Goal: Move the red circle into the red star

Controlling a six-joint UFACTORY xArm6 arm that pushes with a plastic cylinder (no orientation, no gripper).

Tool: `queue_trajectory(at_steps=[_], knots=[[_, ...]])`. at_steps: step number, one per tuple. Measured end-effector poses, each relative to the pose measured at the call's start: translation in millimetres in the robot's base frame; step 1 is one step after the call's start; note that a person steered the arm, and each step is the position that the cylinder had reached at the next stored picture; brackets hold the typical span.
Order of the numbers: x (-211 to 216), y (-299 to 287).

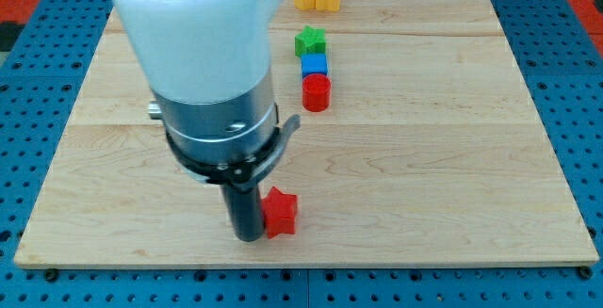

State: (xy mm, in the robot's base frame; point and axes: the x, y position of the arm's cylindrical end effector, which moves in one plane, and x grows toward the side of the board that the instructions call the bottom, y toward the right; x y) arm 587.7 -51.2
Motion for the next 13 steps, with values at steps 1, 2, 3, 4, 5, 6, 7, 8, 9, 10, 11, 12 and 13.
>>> queue_trajectory(at_steps=[1, 2, 3, 4, 5, 6, 7, 8, 9, 10, 11, 12, 13], knots=[[0, 19], [5, 8], [-3, -34], [-37, -44], [-73, -36], [-110, -18], [-144, 1], [-178, 22], [-209, 28], [-231, 31], [-235, 82], [-235, 80], [-235, 30]])
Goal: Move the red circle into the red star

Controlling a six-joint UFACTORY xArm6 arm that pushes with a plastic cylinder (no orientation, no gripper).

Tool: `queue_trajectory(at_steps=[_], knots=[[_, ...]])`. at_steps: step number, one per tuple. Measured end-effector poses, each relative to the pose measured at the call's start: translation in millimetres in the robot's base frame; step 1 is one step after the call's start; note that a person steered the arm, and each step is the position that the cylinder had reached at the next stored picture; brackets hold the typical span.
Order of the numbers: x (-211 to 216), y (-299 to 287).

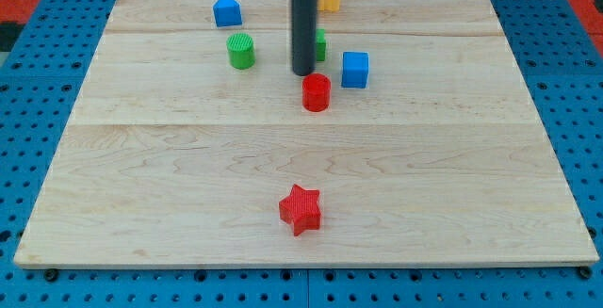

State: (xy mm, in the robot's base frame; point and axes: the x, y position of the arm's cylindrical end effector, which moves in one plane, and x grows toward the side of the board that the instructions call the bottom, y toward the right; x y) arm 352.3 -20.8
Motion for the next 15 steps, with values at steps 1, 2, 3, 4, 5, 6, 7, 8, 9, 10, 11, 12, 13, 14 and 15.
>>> queue_trajectory(at_steps=[1, 2, 3, 4, 5, 6, 7, 8, 9, 10, 11, 12, 13, 14, 15], knots=[[12, 4], [27, 31], [43, 54], [60, 57], [80, 68], [103, 92], [102, 95], [105, 100], [126, 103], [146, 103], [168, 103], [172, 111], [185, 137], [198, 153], [200, 150]])
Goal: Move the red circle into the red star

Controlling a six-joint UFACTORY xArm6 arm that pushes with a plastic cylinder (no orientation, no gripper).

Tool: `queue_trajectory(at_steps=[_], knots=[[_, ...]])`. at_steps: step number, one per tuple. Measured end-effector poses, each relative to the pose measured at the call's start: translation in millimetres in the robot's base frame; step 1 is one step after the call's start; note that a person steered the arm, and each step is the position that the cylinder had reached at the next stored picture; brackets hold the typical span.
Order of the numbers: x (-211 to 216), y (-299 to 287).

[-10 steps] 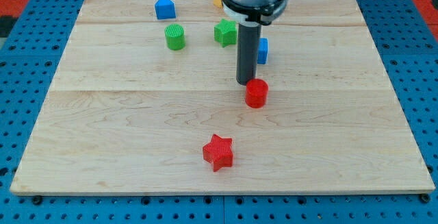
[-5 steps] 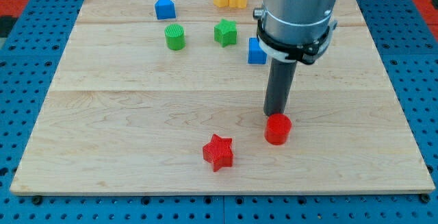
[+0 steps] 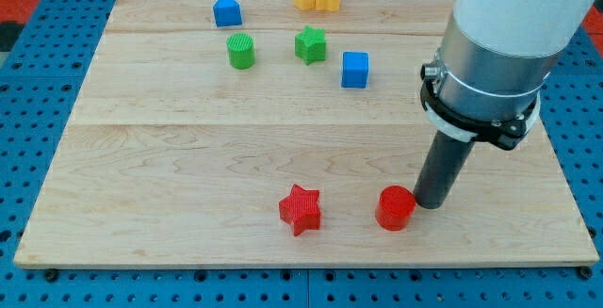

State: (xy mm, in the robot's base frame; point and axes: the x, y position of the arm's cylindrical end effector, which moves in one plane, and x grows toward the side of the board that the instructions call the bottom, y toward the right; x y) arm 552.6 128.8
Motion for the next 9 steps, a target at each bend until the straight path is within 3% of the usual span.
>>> queue_trajectory(at_steps=[3, 5, 9], knots=[[4, -36], [43, -1], [27, -38]])
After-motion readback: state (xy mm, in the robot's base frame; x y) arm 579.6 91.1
